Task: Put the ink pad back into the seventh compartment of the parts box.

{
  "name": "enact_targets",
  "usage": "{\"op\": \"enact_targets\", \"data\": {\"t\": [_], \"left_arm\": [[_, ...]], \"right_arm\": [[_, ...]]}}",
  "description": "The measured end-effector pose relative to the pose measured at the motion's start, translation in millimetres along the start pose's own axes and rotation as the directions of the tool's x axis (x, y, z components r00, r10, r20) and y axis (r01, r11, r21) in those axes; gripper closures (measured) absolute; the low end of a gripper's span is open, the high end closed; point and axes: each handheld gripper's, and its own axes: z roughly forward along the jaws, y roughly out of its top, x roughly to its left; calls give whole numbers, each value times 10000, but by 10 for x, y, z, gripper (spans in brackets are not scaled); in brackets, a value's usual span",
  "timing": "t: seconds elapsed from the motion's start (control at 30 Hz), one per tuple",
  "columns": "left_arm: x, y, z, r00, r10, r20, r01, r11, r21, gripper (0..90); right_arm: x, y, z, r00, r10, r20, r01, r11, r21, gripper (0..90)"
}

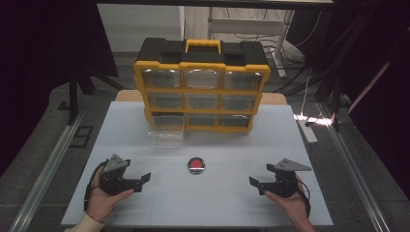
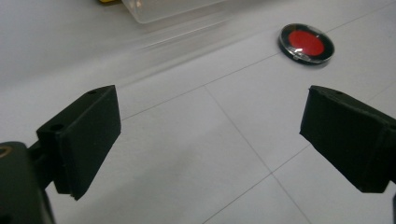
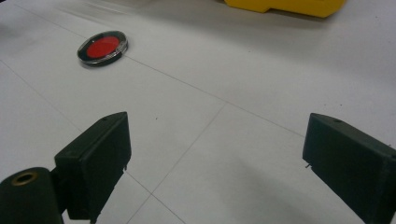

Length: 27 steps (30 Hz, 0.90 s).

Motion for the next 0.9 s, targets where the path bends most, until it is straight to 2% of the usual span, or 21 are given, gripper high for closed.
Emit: {"op": "enact_targets", "data": {"t": [0.33, 0.63, 0.7, 0.9], "left_arm": [[-33, 71, -15, 9998, 176, -3, -176, 9997, -142, 54], [-103, 165, 34, 9993, 332, 183, -329, 9994, -134, 53], [-134, 181, 20, 9987, 372, 348, -366, 9992, -178, 52], [-160, 216, 18, 9984, 428, 363, -420, 9989, -207, 53]], "right_arm": [[20, 1, 0, 10000, 1, 78, -1, 10000, 40, 82], [10, -4, 0, 9999, 6, 106, -7, 10000, 40, 83], [15, -5, -5, 9999, -37, 152, 37, 10000, 38, 84], [10, -7, -3, 9999, 23, 116, -24, 10000, 25, 84]]}}
